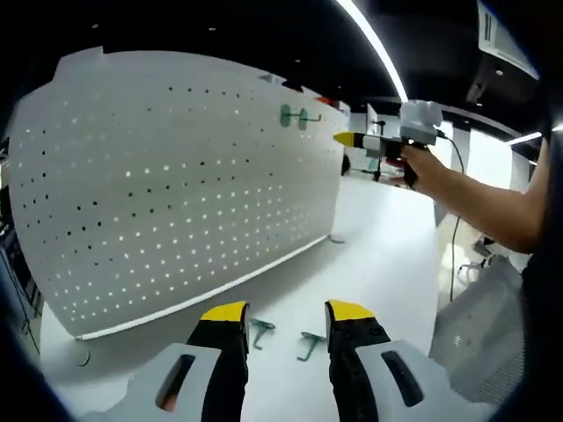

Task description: Insert the hook assembly into the mounting plate slot until the hook locks in place.

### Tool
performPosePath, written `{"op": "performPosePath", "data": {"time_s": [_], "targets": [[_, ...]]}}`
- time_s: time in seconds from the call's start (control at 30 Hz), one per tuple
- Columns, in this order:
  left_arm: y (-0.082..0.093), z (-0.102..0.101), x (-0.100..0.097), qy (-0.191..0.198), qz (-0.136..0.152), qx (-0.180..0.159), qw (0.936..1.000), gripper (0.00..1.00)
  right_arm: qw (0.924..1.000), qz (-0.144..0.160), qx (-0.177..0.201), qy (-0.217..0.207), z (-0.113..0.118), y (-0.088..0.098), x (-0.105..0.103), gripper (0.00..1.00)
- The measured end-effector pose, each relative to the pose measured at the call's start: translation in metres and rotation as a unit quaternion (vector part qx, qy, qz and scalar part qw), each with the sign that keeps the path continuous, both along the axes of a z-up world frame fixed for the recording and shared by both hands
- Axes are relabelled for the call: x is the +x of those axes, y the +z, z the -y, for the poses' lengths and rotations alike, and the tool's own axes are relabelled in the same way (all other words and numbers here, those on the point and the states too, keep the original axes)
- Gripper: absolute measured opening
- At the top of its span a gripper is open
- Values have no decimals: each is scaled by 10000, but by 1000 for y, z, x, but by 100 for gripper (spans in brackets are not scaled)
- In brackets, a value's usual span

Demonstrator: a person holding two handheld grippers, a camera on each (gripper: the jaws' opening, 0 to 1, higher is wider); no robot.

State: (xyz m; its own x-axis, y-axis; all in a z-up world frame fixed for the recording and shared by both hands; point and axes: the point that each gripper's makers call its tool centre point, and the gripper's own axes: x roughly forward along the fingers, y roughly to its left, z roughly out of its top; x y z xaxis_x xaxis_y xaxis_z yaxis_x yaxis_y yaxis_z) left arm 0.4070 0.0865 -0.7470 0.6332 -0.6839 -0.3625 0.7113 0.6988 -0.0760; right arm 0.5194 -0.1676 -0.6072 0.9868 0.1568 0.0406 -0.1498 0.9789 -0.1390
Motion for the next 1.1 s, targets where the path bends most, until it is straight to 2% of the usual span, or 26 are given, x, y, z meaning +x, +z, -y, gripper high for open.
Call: {"op": "performPosePath", "data": {"time_s": [0.17, 0.33, 0.73, 1.1], "targets": [[-11, 7, 9, -149, -52, 129, 9998, 35, 9999, -62, 89, -7, 6, -7, -13, 15], [-23, 13, 16, -328, -93, 299, 9990, 35, 9999, -90, 129, -5, 9, -9, -35, 15], [-56, 24, 35, -658, -216, 639, 9956, 33, 9997, -129, 149, 148, -2, -12, -77, 15], [-79, 32, 46, -887, -302, 865, 9918, 32, 9994, -296, 112, 169, -9, -24, -96, 15]]}}
